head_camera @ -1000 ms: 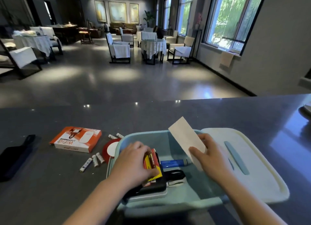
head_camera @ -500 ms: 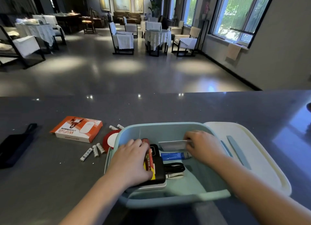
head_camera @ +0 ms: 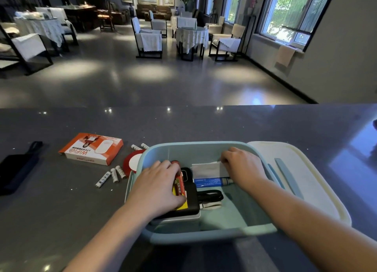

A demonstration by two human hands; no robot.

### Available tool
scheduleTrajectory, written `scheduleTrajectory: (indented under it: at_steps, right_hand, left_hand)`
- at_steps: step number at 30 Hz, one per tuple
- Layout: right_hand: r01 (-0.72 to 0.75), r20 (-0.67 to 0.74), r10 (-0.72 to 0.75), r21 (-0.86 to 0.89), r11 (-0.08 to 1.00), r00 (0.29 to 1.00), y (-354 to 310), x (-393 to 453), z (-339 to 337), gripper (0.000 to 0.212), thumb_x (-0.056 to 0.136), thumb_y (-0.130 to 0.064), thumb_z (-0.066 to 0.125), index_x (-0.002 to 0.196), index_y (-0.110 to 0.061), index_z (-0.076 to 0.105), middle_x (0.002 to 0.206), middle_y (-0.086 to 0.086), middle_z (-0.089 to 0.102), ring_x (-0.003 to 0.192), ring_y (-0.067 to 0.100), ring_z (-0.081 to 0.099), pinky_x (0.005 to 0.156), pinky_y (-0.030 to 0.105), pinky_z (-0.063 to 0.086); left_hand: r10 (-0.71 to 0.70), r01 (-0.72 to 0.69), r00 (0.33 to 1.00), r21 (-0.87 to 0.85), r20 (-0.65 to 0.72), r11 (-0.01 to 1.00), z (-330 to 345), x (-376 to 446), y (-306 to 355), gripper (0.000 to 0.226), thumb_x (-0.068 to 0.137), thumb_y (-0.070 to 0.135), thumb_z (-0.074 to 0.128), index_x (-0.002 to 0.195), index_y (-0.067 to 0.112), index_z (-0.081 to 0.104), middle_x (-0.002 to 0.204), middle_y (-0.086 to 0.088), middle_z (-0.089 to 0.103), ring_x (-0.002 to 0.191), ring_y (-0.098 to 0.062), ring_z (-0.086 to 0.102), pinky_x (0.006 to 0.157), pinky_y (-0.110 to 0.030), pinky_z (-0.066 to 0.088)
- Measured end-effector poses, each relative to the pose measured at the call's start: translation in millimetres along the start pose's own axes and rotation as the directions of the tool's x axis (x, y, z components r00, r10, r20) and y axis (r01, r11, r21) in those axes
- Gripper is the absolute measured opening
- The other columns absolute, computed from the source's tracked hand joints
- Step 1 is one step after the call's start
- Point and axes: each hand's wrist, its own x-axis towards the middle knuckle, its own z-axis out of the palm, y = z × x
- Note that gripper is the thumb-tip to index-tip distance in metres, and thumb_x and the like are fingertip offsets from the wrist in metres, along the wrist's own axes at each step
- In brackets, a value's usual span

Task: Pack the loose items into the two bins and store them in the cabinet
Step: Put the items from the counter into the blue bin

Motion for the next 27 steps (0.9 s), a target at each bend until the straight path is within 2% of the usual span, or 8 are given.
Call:
scheduleTrajectory:
  at_steps: [5,10,13,17,20,23,25,27]
  right_hand:
    - [-0.037,0.148,0.04,-0.023,0.999,0.988,1.2,2.1,8.5,0.019,0.087,-0.005,0.054,0.097,-0.018,0.064,0.098,0.003,0.063,0.084,0.025,0.061,0.064,0.03,0.042]
    - [-0.054,0.165,0.047,0.039,0.998,0.985,2.1,3.9,12.8,0.03,0.086,-0.002,0.053,0.109,-0.018,0.064,0.104,0.005,0.064,0.089,0.025,0.063,0.076,0.035,0.054]
    - [-0.102,0.144,0.088,0.096,0.99,0.986,1.8,0.8,7.5,0.027,0.087,-0.011,0.052,0.109,-0.021,0.063,0.106,0.002,0.064,0.091,0.024,0.063,0.077,0.038,0.055]
    - [-0.132,0.086,0.118,0.188,0.973,0.989,-8.4,-10.4,-9.5,0.024,0.084,-0.024,0.059,0.108,-0.027,0.063,0.106,-0.005,0.062,0.092,0.02,0.061,0.071,0.03,0.048]
    - [-0.144,0.03,0.142,0.356,0.923,0.989,-36.1,-19.1,-29.3,0.024,0.083,-0.024,0.065,0.107,-0.028,0.065,0.088,-0.011,0.06,0.078,0.013,0.056,0.066,0.028,0.043]
    - [-0.075,0.016,0.078,0.522,0.85,0.997,-81.0,-30.9,-47.4,0.017,0.082,-0.026,0.067,0.095,-0.036,0.065,0.077,-0.015,0.062,0.071,0.004,0.058,0.061,0.025,0.044]
    - [-0.009,0.001,0.01,0.606,0.795,1.0,-113.0,-40.8,-53.4,0.016,0.08,-0.023,0.069,0.086,-0.038,0.064,0.076,-0.016,0.064,0.068,0.0,0.06,0.061,0.021,0.047]
    - [0.048,-0.026,-0.041,0.673,0.738,0.999,-141.0,-49.0,-55.0,0.019,0.079,-0.019,0.068,0.087,-0.037,0.067,0.083,-0.018,0.067,0.074,0.001,0.062,0.068,0.023,0.051]
  left_hand:
    - [0.002,-0.002,1.0,-0.007,-0.003,1.0,-0.1,-0.8,-0.4,0.059,0.072,0.058,0.064,0.12,0.034,0.042,0.118,0.013,0.047,0.11,-0.009,0.042,0.088,-0.027,0.037]
    - [-0.003,0.003,1.0,-0.001,-0.003,1.0,0.7,-0.1,-1.7,0.059,0.071,0.06,0.065,0.12,0.035,0.042,0.118,0.013,0.047,0.109,-0.009,0.043,0.087,-0.027,0.038]
    - [-0.003,0.003,1.0,0.001,-0.011,1.0,0.1,-0.9,1.6,0.056,0.068,0.06,0.064,0.114,0.034,0.046,0.113,0.012,0.049,0.106,-0.011,0.045,0.085,-0.029,0.04]
    - [-0.075,0.026,0.981,-0.266,-0.177,0.964,-7.6,-5.8,2.7,0.033,0.077,0.051,0.062,0.105,0.033,0.055,0.104,0.016,0.054,0.099,-0.004,0.05,0.08,-0.021,0.042]
    - [-0.222,0.049,0.91,-0.441,-0.349,0.896,-8.6,-20.5,-8.9,0.02,0.084,0.038,0.06,0.104,0.033,0.059,0.104,0.021,0.054,0.102,0.002,0.046,0.087,-0.018,0.039]
    - [-0.31,0.05,0.852,-0.526,-0.421,0.849,7.1,-46.7,-24.7,0.024,0.083,0.03,0.063,0.106,0.032,0.06,0.105,0.029,0.05,0.107,0.006,0.044,0.094,-0.015,0.034]
    - [-0.356,0.022,0.839,-0.628,-0.412,0.778,18.5,-64.3,-33.2,0.029,0.081,0.035,0.059,0.109,0.03,0.062,0.113,0.034,0.048,0.114,0.01,0.043,0.098,-0.011,0.031]
    - [-0.376,0.0,0.822,-0.661,-0.427,0.751,26.7,-77.7,-44.3,0.037,0.08,0.044,0.055,0.113,0.029,0.063,0.119,0.028,0.053,0.116,0.008,0.046,0.099,-0.012,0.033]
